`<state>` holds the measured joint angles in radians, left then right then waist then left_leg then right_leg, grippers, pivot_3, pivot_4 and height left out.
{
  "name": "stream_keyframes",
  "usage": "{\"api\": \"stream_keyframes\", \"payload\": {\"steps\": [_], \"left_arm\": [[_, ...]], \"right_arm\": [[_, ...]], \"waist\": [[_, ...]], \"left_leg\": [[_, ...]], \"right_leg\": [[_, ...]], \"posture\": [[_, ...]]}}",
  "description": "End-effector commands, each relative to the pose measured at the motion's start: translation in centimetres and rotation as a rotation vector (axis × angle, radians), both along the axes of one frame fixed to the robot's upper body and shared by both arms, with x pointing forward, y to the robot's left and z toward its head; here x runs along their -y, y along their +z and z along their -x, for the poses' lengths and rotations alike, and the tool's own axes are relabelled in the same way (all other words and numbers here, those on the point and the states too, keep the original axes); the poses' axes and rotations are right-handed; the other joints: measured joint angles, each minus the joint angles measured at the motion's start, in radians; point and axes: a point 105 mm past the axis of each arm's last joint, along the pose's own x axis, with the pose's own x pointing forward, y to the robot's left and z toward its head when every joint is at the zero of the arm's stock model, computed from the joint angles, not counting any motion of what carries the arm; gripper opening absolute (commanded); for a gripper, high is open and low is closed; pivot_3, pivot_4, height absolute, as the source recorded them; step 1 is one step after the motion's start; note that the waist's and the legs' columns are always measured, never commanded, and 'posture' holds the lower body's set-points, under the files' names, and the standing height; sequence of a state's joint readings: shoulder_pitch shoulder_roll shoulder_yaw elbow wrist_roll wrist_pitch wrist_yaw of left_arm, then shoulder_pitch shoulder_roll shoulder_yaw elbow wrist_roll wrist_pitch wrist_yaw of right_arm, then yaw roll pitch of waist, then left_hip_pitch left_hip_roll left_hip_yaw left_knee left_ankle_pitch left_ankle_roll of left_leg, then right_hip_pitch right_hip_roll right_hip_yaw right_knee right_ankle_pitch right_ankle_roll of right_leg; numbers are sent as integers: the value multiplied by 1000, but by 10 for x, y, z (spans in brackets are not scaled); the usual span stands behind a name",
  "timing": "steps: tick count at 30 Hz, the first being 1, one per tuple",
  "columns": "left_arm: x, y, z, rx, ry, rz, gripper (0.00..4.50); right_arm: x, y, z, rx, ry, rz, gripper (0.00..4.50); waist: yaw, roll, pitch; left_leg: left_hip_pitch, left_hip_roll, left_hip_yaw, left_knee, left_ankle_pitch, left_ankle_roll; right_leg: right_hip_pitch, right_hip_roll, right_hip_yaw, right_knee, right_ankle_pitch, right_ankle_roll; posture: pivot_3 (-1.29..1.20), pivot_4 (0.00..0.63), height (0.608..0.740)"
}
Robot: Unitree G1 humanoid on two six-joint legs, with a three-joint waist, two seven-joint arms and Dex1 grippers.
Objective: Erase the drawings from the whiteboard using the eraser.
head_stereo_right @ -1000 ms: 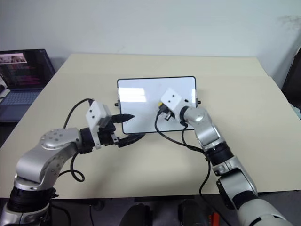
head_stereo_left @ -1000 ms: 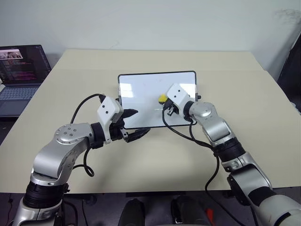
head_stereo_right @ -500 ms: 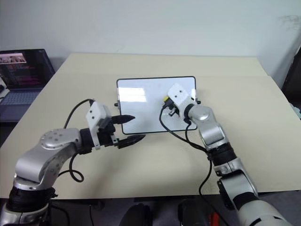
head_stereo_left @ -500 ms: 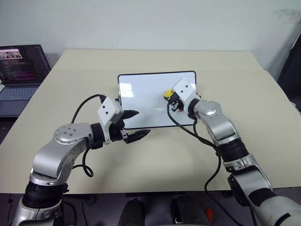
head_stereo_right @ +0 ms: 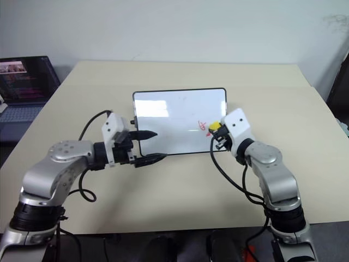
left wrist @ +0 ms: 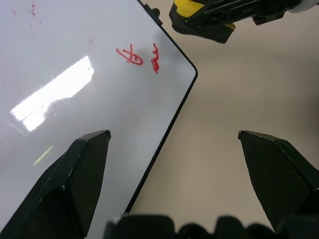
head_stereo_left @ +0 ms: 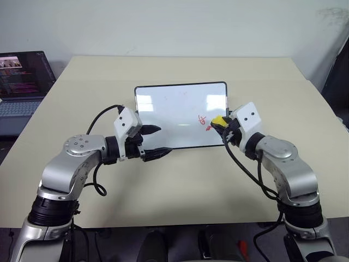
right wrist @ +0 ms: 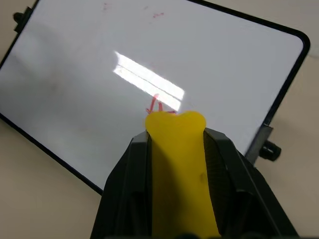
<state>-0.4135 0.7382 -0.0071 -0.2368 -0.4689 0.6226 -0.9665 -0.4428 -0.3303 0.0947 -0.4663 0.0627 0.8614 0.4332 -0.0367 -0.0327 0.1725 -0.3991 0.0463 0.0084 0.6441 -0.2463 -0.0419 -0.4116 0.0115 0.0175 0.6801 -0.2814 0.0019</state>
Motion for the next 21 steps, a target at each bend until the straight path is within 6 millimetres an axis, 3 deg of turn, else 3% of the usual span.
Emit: {"api": "stream_keyframes", "payload": {"steps": [1, 6, 13, 17, 21], "left_arm": [[-4, 8, 0, 31, -29, -30, 4500], [-9, 1, 9, 14, -20, -72, 4500], [-12, 3, 13, 26, 4, -80, 4500], [-11, 5, 18, 32, 8, -80, 4500], [-13, 3, 22, 29, 30, -79, 4500]], "right_arm": [[-16, 13, 2, 71, 26, 23, 1101], [-31, 16, -11, 127, 62, 102, 1101], [-42, 15, -49, 160, 55, 136, 1101], [-38, -2, -60, 125, 66, 196, 1101], [-38, -31, -52, 18, 140, 252, 1101]], "waist": [[0, 0, 0], [1, 0, 0], [5, -2, 1], [6, -2, 1], [5, -2, 1]], "left_leg": [[0, 0, 0, 0, 0, 0], [0, 0, 0, 0, 0, 0], [-1, 1, 0, 0, 0, 0], [-1, 1, 0, 0, 0, 0], [0, 1, 0, 1, -1, 0]], "right_leg": [[0, 1, 0, 0, 0, 0], [-1, 1, 0, 0, -1, -1], [-1, 1, 0, 0, 0, -3], [-1, 1, 0, 0, 1, -6], [-1, 1, 1, 1, 1, -6]], "posture": [[0, 150, 740], [0, 150, 740], [0, 150, 740], [0, 150, 740], [0, 150, 740]]}}
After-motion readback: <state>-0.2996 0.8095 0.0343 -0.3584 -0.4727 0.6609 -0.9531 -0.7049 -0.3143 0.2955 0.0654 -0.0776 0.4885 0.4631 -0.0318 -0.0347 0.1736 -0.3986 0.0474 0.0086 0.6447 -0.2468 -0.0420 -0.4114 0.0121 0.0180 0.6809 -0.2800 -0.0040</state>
